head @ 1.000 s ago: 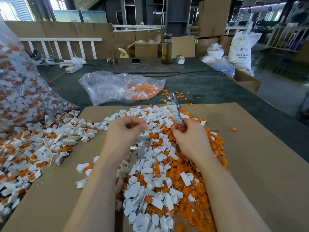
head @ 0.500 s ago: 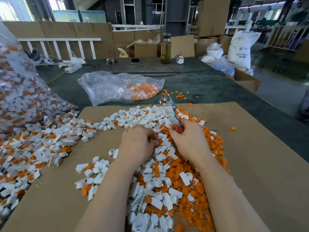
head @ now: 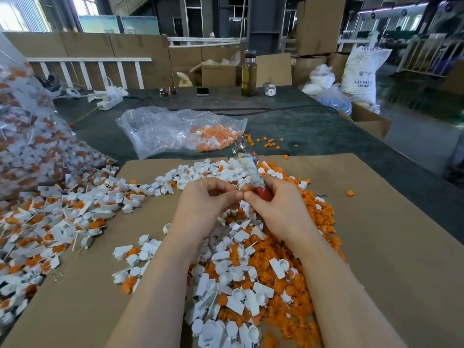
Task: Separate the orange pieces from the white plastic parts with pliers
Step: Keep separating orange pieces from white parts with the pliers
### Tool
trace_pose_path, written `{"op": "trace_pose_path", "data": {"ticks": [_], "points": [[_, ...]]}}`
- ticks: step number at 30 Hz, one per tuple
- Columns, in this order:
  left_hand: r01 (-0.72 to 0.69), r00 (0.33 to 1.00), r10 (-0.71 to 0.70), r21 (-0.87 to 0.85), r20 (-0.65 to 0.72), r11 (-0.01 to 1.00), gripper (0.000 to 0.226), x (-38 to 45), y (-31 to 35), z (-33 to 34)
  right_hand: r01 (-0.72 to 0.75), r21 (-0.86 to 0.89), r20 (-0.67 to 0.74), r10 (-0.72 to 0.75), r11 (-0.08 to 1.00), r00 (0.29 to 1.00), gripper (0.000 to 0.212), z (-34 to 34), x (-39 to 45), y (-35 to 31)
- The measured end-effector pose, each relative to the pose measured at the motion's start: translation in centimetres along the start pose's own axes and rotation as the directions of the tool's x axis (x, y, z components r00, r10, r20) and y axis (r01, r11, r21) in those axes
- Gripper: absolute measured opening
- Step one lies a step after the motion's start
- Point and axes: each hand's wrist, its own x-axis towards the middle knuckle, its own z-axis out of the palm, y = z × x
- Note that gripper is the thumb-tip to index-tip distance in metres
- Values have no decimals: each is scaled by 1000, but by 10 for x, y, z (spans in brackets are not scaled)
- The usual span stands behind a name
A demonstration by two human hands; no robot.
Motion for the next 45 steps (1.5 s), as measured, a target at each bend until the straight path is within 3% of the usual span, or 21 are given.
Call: {"op": "trace_pose_path", "data": {"ticks": [5,8,13,16,26,29,33,37,40,45], "points": [[-22,1000,22,3,20,1000,6,1,1,2,5,-26,-3,-6,1000,1000,3,1,1,2],[-78,997,75,268,22,960,13,1,-2,3,-26,-72,-76,21,997,997,16,2,2,4],[-293,932,85,595,353,748,44,-3,2,5,-73,19,-167,75,997,983,13,-2,4,6],[-334,905,32,661,425,671,51,-4,2,8,-80,88,-165,94,993,982,9,-2,3,4],[-315,932,93,655,351,687,23,2,-6,6,-78,79,-140,89,994,986,17,-1,2,1],[-274,951,99,645,294,713,12,3,-8,7,-64,72,-152,75,995,986,11,-1,2,2],[-136,991,119,499,65,856,8,3,-9,9,-67,78,-159,79,995,984,7,1,3,2],[-12,991,19,49,-130,999,1,1,-1,7,-35,77,-163,47,996,985,16,2,2,0],[88,987,-123,-286,-106,954,4,-2,7,7,-1,50,-183,10,999,983,10,4,1,-1],[135,988,-156,-425,-15,895,3,-5,8,6,46,39,-188,-38,998,981,6,8,-1,-3]]}}
